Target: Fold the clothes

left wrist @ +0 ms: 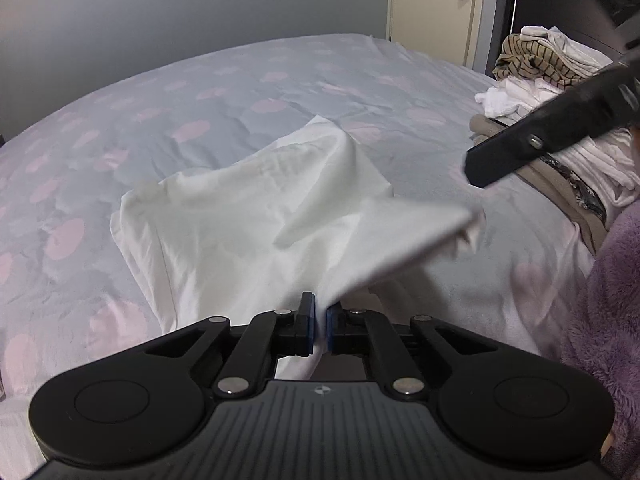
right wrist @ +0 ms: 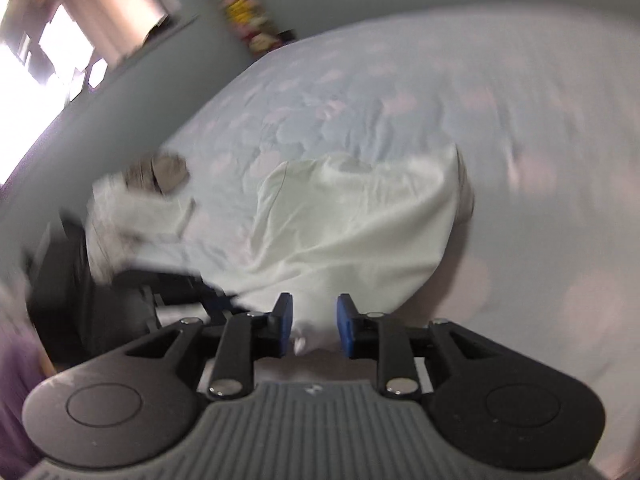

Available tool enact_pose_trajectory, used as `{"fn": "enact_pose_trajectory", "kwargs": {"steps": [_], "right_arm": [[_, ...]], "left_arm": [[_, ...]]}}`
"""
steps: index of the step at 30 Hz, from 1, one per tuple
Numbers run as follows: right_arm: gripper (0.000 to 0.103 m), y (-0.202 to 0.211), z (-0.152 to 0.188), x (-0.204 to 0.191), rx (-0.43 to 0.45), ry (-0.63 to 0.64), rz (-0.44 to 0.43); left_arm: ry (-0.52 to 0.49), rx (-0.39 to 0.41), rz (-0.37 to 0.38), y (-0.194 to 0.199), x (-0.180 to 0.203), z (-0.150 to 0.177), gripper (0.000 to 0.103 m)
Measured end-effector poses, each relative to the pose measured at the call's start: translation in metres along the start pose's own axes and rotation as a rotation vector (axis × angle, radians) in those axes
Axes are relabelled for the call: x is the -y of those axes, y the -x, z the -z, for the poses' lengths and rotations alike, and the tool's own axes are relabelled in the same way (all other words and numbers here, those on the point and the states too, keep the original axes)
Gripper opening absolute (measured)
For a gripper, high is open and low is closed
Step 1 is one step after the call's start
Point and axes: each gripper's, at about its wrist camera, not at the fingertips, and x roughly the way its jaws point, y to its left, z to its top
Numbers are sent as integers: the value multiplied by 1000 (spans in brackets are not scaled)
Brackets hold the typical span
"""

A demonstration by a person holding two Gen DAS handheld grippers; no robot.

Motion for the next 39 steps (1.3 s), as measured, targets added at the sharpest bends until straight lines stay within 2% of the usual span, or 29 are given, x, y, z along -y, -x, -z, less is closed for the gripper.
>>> {"fn": "enact_pose_trajectory", "kwargs": {"steps": [5, 10, 15, 17, 18, 20, 21, 22, 24, 27, 31, 39], "right_arm": [[45, 2, 17, -44, 30, 378, 151], [60, -25, 59, -87, 31, 765, 313], [58, -69, 92, -103, 25, 1034, 492], [50, -84, 100, -100, 20, 1121, 545], [43, -90, 102, -98, 15, 1155, 567], [24, -92, 98, -95, 23, 1165, 571], [11, -92, 95, -93, 28, 1170, 573], [9, -89, 88, -92, 33, 1164, 570], [9, -81, 70, -89, 47, 1147, 563], [9, -71, 36, -89, 47, 1144, 524], [9, -70, -2, -92, 13, 1154, 454], [9, -83, -41, -115, -35, 1140, 408]], "left_arm": [[1, -23, 11, 0, -4, -9, 3], [15, -38, 28, 0, -9, -14, 3], [31, -42, 51, 2, -15, -16, 3], [26, -39, 56, 3, -16, -16, 3], [24, -36, 58, 3, -16, -16, 3], [14, -23, 55, 5, -17, -14, 3], [5, -13, 52, 6, -17, -13, 4], [-4, 6, 43, 9, -17, -11, 5], [-22, 52, 22, 16, -17, -6, 18], [-22, 115, -39, 32, -18, 6, 30], [1, 155, -115, 55, -20, 30, 35], [22, 110, -123, 64, -14, 68, 35]]}}
